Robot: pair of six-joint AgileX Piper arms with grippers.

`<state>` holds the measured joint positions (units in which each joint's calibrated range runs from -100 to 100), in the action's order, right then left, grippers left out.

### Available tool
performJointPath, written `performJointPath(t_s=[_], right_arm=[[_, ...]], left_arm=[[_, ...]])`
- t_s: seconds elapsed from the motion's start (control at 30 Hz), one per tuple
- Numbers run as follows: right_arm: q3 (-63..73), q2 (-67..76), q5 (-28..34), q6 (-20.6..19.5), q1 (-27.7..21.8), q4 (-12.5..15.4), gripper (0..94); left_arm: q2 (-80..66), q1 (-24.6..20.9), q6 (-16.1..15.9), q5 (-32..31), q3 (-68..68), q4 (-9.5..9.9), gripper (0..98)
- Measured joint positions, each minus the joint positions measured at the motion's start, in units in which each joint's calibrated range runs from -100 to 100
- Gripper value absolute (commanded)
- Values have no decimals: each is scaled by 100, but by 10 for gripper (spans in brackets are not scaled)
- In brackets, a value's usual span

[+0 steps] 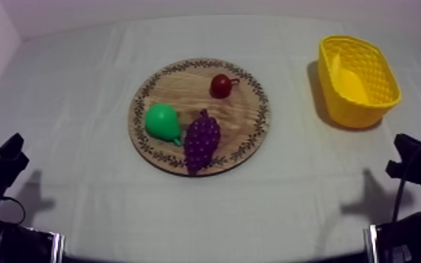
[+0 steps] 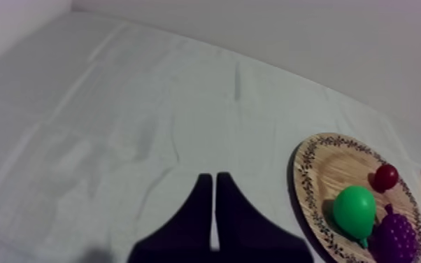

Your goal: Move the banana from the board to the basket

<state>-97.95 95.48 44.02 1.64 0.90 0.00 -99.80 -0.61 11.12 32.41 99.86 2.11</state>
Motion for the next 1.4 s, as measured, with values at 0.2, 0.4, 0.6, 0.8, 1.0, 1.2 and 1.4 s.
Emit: performJointPath(t_s=[0.2,0.4,0.6,0.8,1.0,1.2,1.4], right_arm=[[0,27,46,0,-66,64,6],[-144,27,-416,262,-92,96,6],[-168,27,-599,696,-96,101,6],[-168,21,-615,880,-90,101,6],[-168,21,-615,880,-90,101,6],[-168,21,-615,886,-90,101,6],[-168,21,-618,889,-90,101,6]], left_arm=[[0,0,0,0,0,0,1],[0,0,0,0,0,0,1],[0,0,2,0,0,0,1],[0,0,2,0,0,0,1],[0,0,2,0,0,0,1],[0,0,2,0,0,0,1],[0,0,2,0,0,0,1]])
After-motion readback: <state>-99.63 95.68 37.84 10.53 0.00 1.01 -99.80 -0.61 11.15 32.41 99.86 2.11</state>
